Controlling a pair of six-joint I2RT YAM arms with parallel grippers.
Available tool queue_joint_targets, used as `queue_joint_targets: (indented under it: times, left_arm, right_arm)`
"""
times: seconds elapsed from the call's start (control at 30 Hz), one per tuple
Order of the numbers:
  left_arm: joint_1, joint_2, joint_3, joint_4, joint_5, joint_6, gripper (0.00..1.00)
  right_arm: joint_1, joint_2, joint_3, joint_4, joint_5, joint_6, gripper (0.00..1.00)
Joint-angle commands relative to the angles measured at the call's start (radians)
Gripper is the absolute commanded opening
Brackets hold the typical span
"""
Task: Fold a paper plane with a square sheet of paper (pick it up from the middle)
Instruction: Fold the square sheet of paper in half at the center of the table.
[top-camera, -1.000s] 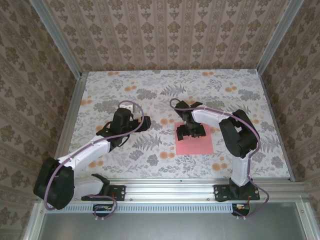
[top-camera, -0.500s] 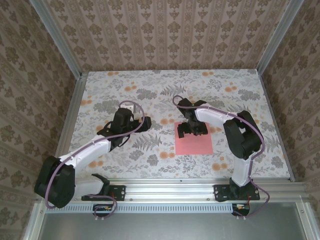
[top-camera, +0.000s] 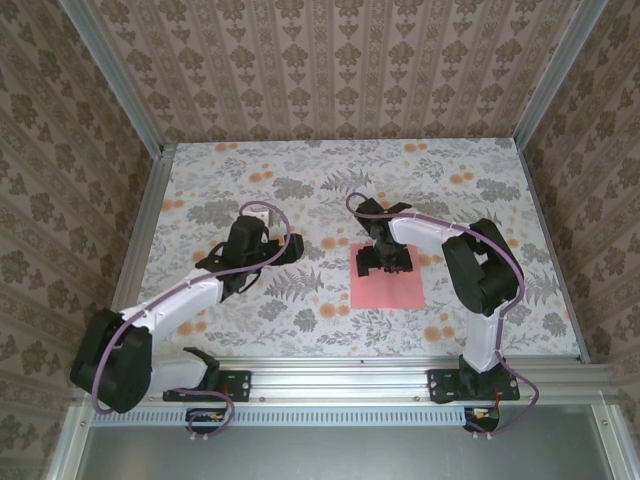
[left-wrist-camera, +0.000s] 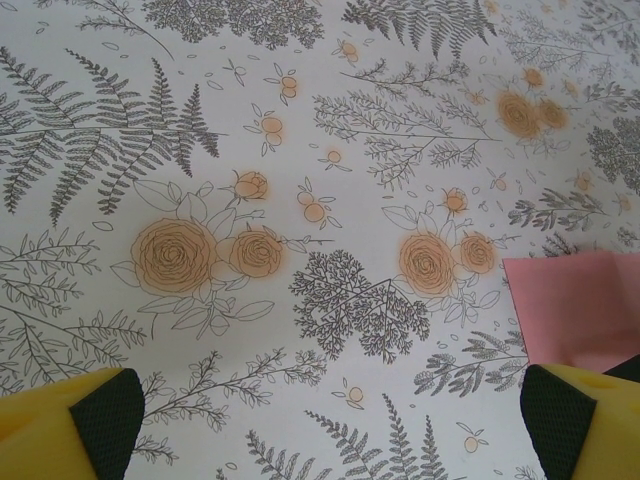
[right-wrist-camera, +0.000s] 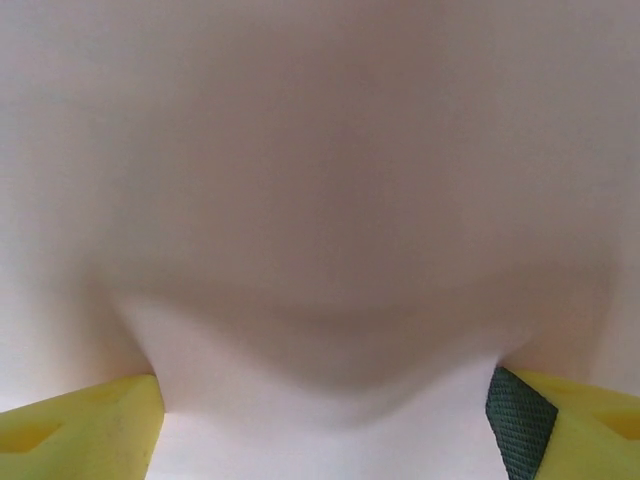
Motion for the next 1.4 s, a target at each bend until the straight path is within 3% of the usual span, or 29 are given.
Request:
queue_joint_targets:
  times: [0.0, 0.57, 0.77, 1.0, 1.37]
  left_arm:
    - [0.005, 0.016, 0.041, 0.006, 0.015, 0.012, 1.0]
    - [-0.002, 0.029, 0.06, 0.0, 0.013, 0.008, 1.0]
    - [-0.003, 0.027, 0.063, -0.004, 0.01, 0.006, 1.0]
    - [-0.003, 0.017, 0.06, -0.008, 0.014, 0.004, 1.0]
    - [-0.013, 0.022, 0.096, -0.02, 0.069, 0.025, 1.0]
  right_arm:
    - [-0.003, 0.018, -0.039, -0.011, -0.001, 0.003, 0.84]
    - [-0.003, -0.137, -0.021, 0.03, -0.147, -0.006, 0.52]
    - [-0.004, -0.175, -0.026, 0.124, -0.326, 0.04, 0.49]
    - [-0.037, -0.219, -0.126, 0.426, -0.598, 0.193, 0.49]
    - [-0.184, -0.234, -0.322, 0.56, -0.68, 0.22, 0.5]
